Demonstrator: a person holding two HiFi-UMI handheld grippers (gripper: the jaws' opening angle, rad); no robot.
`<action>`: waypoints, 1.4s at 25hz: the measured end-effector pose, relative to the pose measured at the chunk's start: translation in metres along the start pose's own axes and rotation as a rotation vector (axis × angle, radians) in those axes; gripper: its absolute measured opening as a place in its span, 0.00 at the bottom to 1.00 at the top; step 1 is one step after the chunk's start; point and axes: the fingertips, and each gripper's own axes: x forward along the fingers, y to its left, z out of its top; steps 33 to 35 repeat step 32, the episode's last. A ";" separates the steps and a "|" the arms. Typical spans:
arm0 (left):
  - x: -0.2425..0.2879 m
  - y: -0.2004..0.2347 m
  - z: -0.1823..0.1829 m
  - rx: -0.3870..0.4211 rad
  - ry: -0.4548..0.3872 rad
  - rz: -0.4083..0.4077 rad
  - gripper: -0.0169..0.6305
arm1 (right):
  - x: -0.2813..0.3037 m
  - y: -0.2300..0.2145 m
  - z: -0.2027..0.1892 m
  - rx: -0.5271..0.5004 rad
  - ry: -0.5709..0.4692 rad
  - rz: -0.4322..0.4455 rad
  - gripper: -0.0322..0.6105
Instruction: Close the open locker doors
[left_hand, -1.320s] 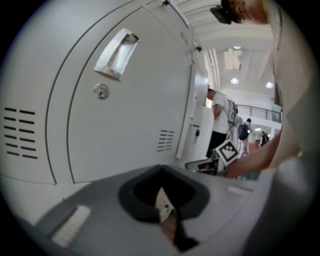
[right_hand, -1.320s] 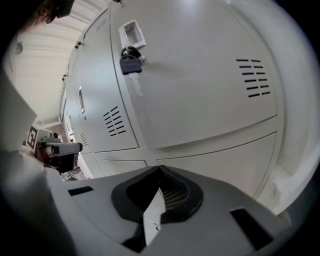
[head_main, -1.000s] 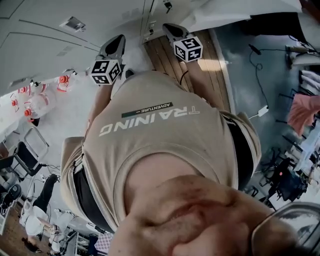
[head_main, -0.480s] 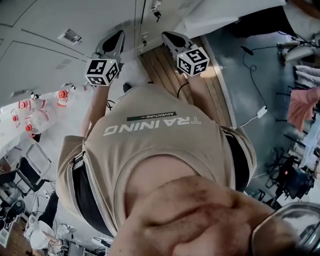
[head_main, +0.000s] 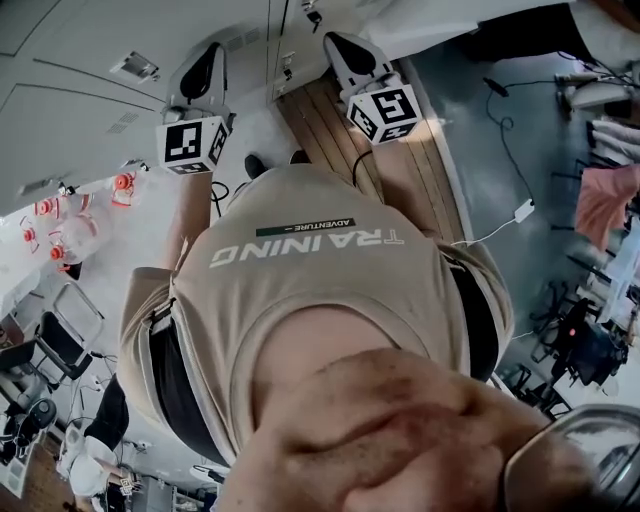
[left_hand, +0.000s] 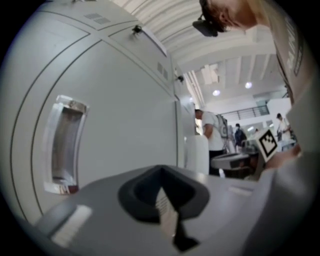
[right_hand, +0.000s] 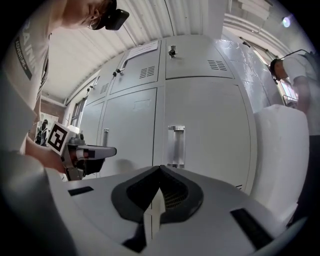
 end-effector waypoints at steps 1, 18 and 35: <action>0.000 0.001 -0.004 -0.005 0.014 0.006 0.03 | 0.001 -0.001 0.000 0.004 -0.004 -0.008 0.07; -0.012 -0.013 -0.031 -0.055 0.078 -0.037 0.03 | -0.013 0.013 -0.028 0.020 0.028 0.043 0.07; -0.037 -0.003 -0.064 -0.118 0.127 -0.027 0.03 | -0.010 0.031 -0.059 0.026 0.104 0.050 0.07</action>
